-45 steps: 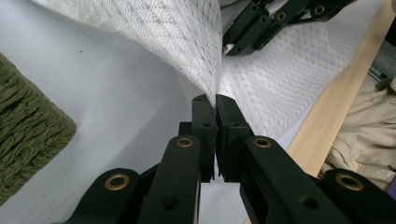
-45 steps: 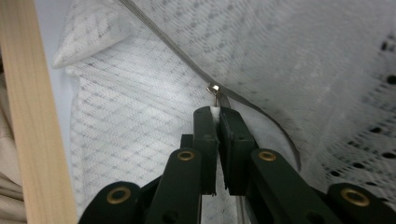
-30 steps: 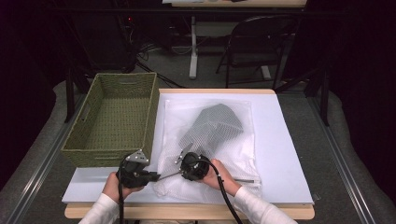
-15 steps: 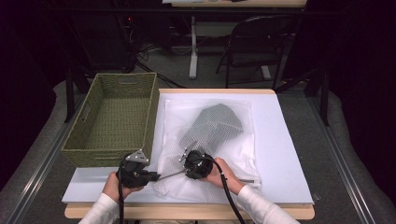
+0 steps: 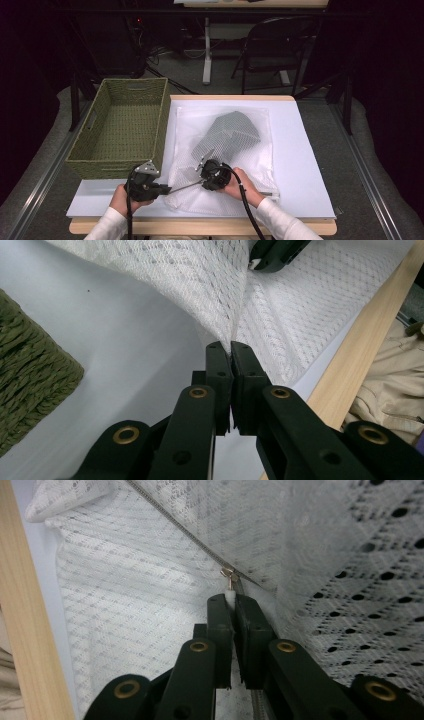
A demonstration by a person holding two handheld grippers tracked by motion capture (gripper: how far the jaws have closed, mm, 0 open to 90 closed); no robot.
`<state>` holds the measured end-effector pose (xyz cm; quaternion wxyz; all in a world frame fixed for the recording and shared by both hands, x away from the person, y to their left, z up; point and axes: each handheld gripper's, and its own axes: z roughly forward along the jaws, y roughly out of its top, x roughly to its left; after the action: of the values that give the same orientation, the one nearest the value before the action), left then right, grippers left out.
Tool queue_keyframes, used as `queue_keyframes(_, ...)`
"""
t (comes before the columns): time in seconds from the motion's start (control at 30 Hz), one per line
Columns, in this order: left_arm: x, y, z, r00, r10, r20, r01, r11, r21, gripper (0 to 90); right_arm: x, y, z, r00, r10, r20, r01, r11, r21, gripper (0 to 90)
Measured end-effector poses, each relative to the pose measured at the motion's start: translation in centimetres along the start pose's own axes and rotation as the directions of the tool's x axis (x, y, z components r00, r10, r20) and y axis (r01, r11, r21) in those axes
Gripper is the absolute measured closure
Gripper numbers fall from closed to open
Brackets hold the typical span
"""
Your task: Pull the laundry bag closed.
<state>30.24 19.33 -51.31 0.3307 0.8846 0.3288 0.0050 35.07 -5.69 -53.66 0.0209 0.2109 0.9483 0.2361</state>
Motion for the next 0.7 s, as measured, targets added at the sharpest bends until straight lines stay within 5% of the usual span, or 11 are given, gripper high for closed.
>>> queue_keyframes(0.47,0.1,-0.2,-0.4,1.0000,-0.003,-0.007,0.003,1.0000,-0.001,88.5,-0.4,-0.4,-0.5,0.9999,-0.006,0.016,0.005,0.999,0.032,86.7)
queue_keyframes(0.57,0.3,-0.4,-0.5,0.9997,-0.009,-0.021,0.009,1.0000,-0.002,88.5,-0.7,-0.5,-0.7,0.9981,-0.023,0.057,0.020,0.998,0.052,87.2)
queue_keyframes(0.7,0.6,-0.6,-0.6,0.9997,-0.020,-0.016,0.020,0.9998,-0.004,88.4,-1.7,-1.3,-1.2,0.9978,0.013,0.066,-0.016,0.999,0.051,90.0)
